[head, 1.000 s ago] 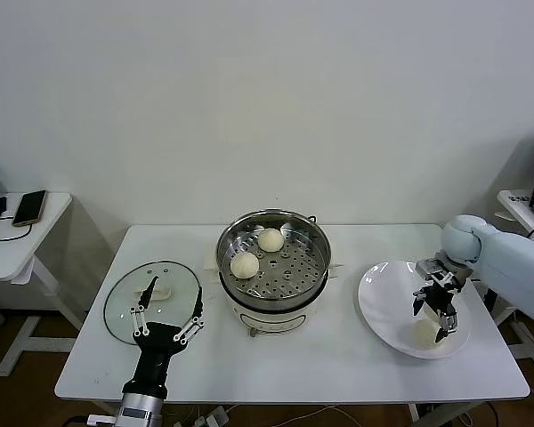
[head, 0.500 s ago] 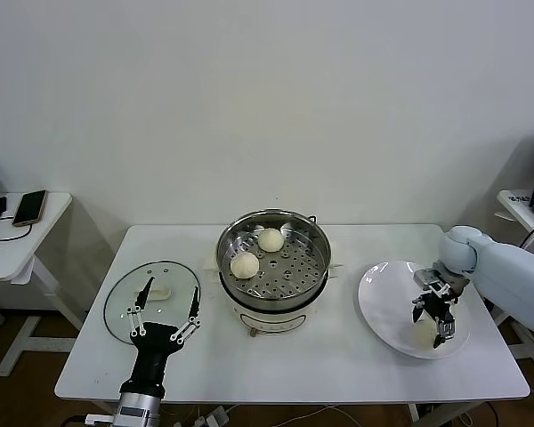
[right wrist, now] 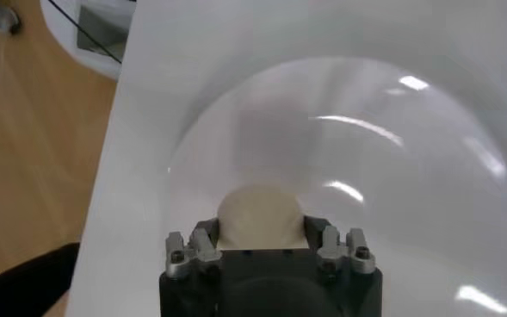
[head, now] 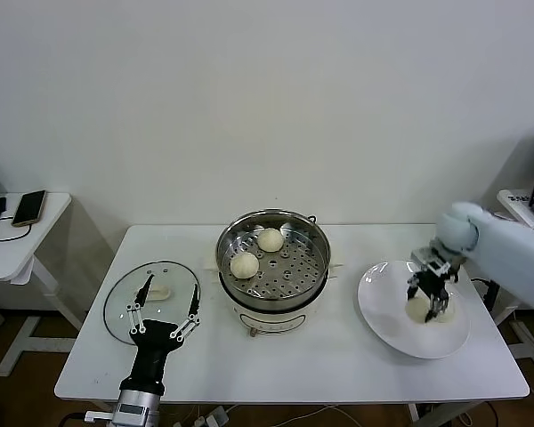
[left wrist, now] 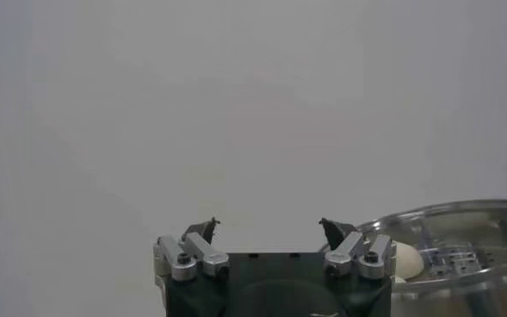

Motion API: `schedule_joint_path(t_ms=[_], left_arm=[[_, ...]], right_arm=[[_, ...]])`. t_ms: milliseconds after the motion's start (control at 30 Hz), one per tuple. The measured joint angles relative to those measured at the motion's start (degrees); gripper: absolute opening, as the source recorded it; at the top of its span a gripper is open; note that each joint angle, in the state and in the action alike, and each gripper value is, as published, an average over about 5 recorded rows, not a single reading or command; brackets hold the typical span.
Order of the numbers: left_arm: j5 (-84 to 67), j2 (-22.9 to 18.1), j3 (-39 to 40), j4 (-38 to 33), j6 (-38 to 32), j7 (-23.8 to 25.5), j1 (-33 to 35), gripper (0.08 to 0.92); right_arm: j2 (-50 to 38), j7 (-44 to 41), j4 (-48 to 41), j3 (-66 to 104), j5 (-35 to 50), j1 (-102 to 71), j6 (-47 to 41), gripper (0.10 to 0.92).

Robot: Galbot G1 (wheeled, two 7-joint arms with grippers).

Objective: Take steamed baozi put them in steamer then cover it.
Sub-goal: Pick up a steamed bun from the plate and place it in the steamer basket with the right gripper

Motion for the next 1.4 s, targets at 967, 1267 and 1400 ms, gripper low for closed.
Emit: schedule_joint_path(t_ms=[967,1267,1400], left_arm=[[-0.2,0.1,0.1,-0.3,0.0,-0.3,0.2,0.823],[-0.3,0.0,-0.4,-0.3,-0.2,-0.4,0.4,0.823],[-0.4,-0.1,-0.5,-0.3,-0.2,-0.4,0.4,0.823]], right_arm=[[21.2,9.2,13.8,-5.7,-6.9,14.3,28.9,0.684],[22.6,11.4,16.2,-4.5,-14.7,9.0,34.4,0.695],[23.2,11.8,16.5,-4.1,-17.2,7.2,35.5,0.696]])
